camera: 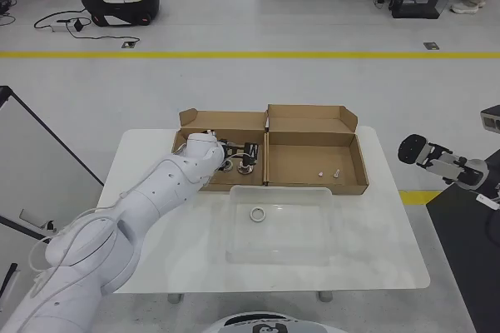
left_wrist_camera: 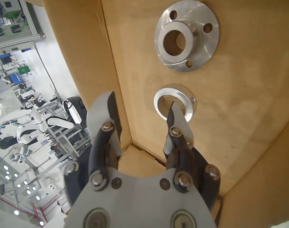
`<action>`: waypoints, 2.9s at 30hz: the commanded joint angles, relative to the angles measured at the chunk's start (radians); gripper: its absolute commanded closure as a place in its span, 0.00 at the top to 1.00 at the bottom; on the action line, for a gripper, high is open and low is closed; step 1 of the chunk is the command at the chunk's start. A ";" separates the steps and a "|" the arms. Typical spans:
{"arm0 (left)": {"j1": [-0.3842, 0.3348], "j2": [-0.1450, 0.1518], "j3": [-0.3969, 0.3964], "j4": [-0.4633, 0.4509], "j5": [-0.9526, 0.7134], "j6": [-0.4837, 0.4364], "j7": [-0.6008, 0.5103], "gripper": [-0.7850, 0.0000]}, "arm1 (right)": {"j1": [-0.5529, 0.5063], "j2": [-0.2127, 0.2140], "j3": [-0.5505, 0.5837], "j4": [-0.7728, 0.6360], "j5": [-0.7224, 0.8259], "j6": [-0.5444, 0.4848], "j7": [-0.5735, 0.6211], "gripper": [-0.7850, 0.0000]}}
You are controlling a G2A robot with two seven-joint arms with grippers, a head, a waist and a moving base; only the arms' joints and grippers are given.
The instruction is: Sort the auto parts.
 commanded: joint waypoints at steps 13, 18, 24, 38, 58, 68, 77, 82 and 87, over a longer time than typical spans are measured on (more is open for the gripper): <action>0.026 0.100 -0.176 -0.370 0.017 -0.109 -0.052 1.00 | 0.000 0.000 0.000 0.000 0.000 0.000 0.000 1.00; 0.124 0.166 -0.294 -0.659 -0.006 -0.252 -0.157 1.00 | 0.000 0.000 0.000 0.000 0.000 0.000 0.000 1.00; 0.256 0.207 -0.402 -0.932 -0.141 -0.375 -0.336 1.00 | 0.000 0.000 0.000 0.000 0.000 0.000 0.000 1.00; 0.282 0.189 -0.292 -1.114 -0.688 -0.152 -0.747 1.00 | 0.000 0.000 0.000 0.000 0.000 0.000 0.000 1.00; 0.092 0.145 -0.072 -1.067 -0.908 0.038 -0.881 1.00 | 0.000 0.000 0.000 0.000 0.000 0.000 0.000 1.00; 0.141 0.159 -0.068 -1.030 -0.836 -0.008 -0.866 0.23 | 0.000 0.000 0.000 0.000 0.000 0.000 0.000 1.00; 0.170 0.175 -0.063 -1.050 -0.831 -0.025 -0.874 0.18 | 0.000 0.000 0.000 0.000 0.000 0.000 0.000 1.00; 0.180 0.182 -0.048 -1.014 -0.791 -0.041 -0.858 0.17 | 0.000 0.000 0.000 0.000 0.000 0.000 0.000 1.00; 0.191 0.183 -0.023 -0.950 -0.718 -0.070 -0.829 0.18 | 0.000 0.000 0.000 0.000 0.000 0.000 0.000 1.00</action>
